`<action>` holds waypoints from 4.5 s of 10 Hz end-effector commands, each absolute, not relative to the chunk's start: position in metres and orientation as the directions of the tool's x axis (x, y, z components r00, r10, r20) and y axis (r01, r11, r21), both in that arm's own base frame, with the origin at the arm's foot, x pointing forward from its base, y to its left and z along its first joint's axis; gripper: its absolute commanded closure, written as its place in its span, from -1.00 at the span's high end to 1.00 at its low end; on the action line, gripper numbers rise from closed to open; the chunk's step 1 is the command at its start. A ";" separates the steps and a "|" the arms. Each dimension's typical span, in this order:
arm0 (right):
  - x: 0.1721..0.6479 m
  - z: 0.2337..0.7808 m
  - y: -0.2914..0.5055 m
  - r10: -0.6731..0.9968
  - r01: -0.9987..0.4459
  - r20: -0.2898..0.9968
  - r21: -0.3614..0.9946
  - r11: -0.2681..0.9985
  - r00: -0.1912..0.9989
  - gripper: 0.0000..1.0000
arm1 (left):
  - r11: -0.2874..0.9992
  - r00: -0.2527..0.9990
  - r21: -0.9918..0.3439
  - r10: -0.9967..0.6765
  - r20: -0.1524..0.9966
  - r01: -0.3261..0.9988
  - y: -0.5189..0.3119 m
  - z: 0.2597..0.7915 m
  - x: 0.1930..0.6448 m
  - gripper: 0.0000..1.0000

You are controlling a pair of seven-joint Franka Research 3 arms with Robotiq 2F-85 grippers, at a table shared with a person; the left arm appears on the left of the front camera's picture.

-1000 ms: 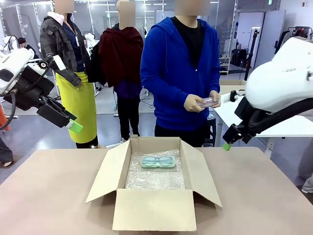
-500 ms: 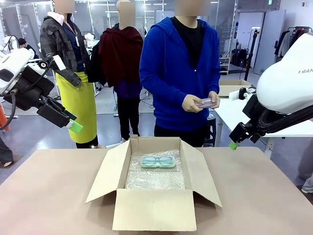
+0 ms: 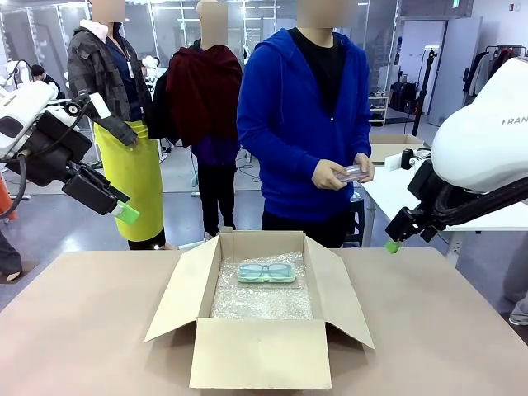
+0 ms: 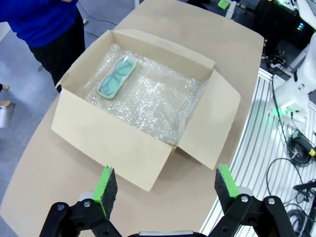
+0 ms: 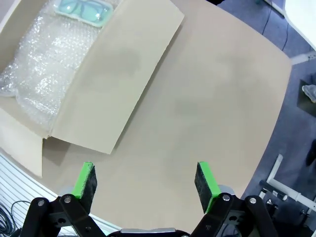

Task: Pack the glasses set securely to prepare it for shipping.
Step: Put the Glasses case from the right side of the table into the Package Box.

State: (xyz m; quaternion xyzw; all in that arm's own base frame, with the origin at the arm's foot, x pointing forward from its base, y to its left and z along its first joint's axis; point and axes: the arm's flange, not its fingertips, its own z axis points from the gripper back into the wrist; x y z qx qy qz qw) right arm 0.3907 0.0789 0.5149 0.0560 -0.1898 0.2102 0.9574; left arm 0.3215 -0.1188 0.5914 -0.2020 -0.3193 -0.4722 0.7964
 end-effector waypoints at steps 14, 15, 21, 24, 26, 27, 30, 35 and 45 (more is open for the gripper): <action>0.393 0.516 0.079 0.384 -0.426 0.390 0.023 0.905 0.837 1.00 | 0.446 0.330 -0.023 -0.626 0.706 0.895 -0.115 0.593 0.322 1.00; 0.393 0.516 0.079 0.384 -0.426 0.390 0.023 0.905 0.837 1.00 | 0.446 0.330 -0.023 -0.626 0.706 0.895 -0.115 0.593 0.322 1.00; 0.393 0.516 0.079 0.384 -0.426 0.390 0.023 0.905 0.837 1.00 | 0.446 0.330 -0.023 -0.626 0.706 0.895 -0.115 0.593 0.322 1.00; 0.393 0.516 0.079 0.384 -0.426 0.390 0.023 0.905 0.837 1.00 | 0.446 0.330 -0.023 -0.626 0.706 0.895 -0.115 0.593 0.322 1.00; 0.393 0.516 0.079 0.384 -0.426 0.390 0.023 0.905 0.837 1.00 | 0.446 0.330 -0.023 -0.626 0.706 0.895 -0.115 0.593 0.322 1.00; 0.393 0.516 0.079 0.384 -0.426 0.390 0.023 0.905 0.837 1.00 | 0.446 0.330 -0.023 -0.626 0.706 0.895 -0.115 0.593 0.322 1.00; 0.393 0.516 0.079 0.384 -0.426 0.390 0.023 0.905 0.837 1.00 | 0.446 0.330 -0.023 -0.626 0.706 0.895 -0.115 0.593 0.322 1.00; 0.393 0.516 0.079 0.384 -0.426 0.390 0.023 0.905 0.837 1.00 | 0.446 0.330 -0.023 -0.626 0.706 0.895 -0.115 0.593 0.322 1.00; 0.393 0.516 0.079 0.384 -0.426 0.390 0.023 0.905 0.837 1.00 | 0.446 0.330 -0.023 -0.626 0.706 0.895 -0.115 0.593 0.322 1.00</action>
